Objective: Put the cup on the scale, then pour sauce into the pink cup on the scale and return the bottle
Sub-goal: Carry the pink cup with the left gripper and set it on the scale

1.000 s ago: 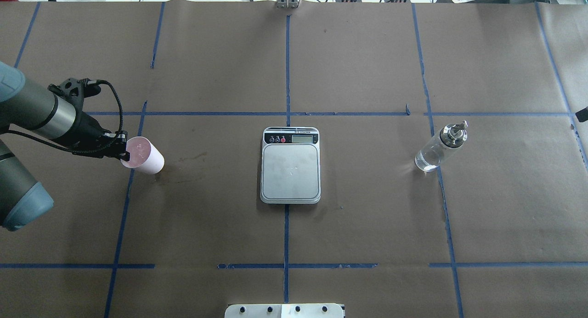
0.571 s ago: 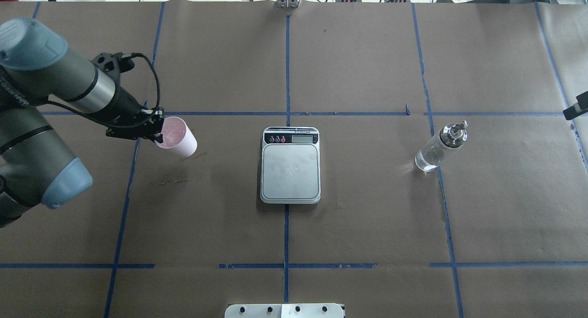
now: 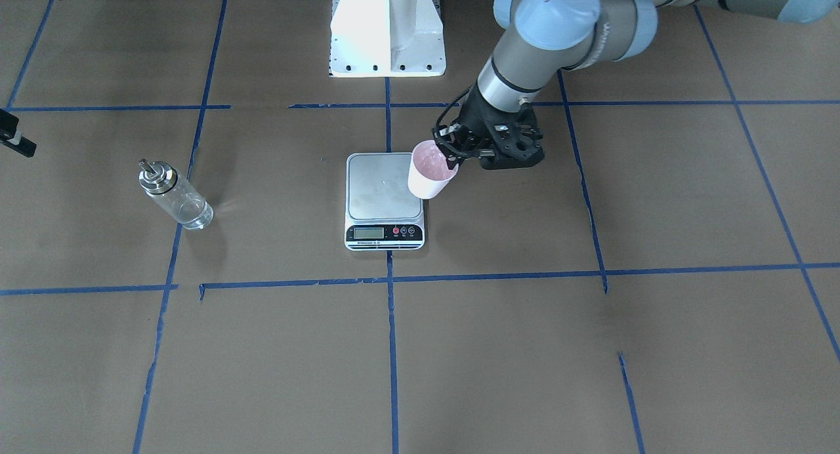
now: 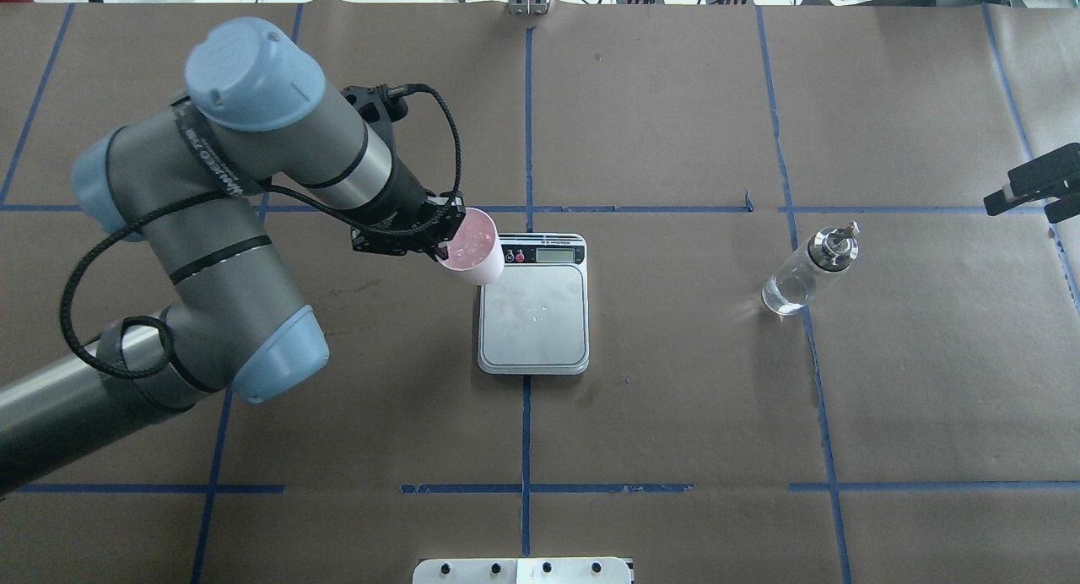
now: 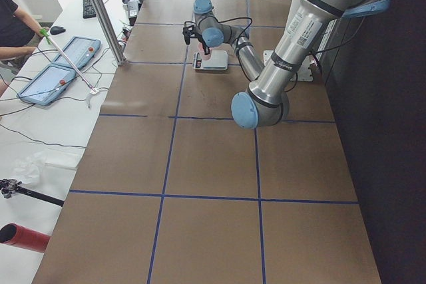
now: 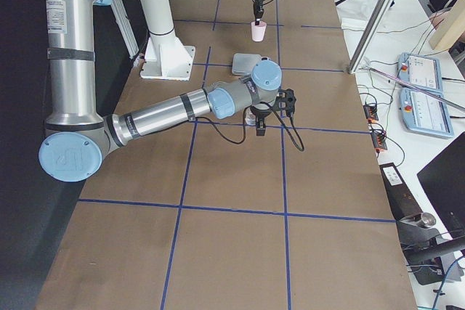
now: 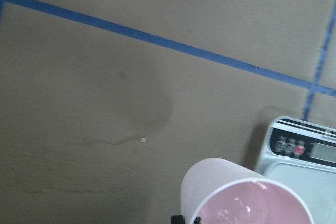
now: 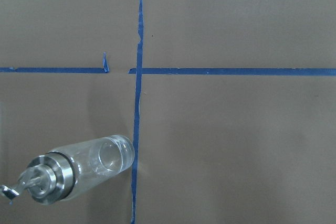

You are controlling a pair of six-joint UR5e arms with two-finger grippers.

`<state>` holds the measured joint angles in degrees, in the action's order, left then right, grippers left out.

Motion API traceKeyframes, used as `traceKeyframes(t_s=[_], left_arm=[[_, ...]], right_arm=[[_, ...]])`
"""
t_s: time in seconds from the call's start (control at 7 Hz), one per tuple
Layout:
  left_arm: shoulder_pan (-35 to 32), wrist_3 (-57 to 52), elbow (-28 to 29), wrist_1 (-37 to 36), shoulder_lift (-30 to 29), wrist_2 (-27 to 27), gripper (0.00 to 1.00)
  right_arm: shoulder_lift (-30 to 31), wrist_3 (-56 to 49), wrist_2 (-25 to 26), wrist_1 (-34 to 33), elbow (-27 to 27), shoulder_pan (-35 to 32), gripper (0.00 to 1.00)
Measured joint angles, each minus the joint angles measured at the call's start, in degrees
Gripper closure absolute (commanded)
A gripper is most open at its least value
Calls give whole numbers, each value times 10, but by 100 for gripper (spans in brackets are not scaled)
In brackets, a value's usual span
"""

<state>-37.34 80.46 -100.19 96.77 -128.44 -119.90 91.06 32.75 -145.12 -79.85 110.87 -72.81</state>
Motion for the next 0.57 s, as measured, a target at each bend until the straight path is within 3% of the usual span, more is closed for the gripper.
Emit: traceKeyframes(t_s=[0.29, 0.57], left_arm=[[52, 9, 30, 0, -25, 68, 100], [73, 11, 55, 0, -44, 94, 100]], right_arm=[[2, 32, 0, 29, 0, 12, 0], [3, 38, -1, 34, 1, 16, 0]])
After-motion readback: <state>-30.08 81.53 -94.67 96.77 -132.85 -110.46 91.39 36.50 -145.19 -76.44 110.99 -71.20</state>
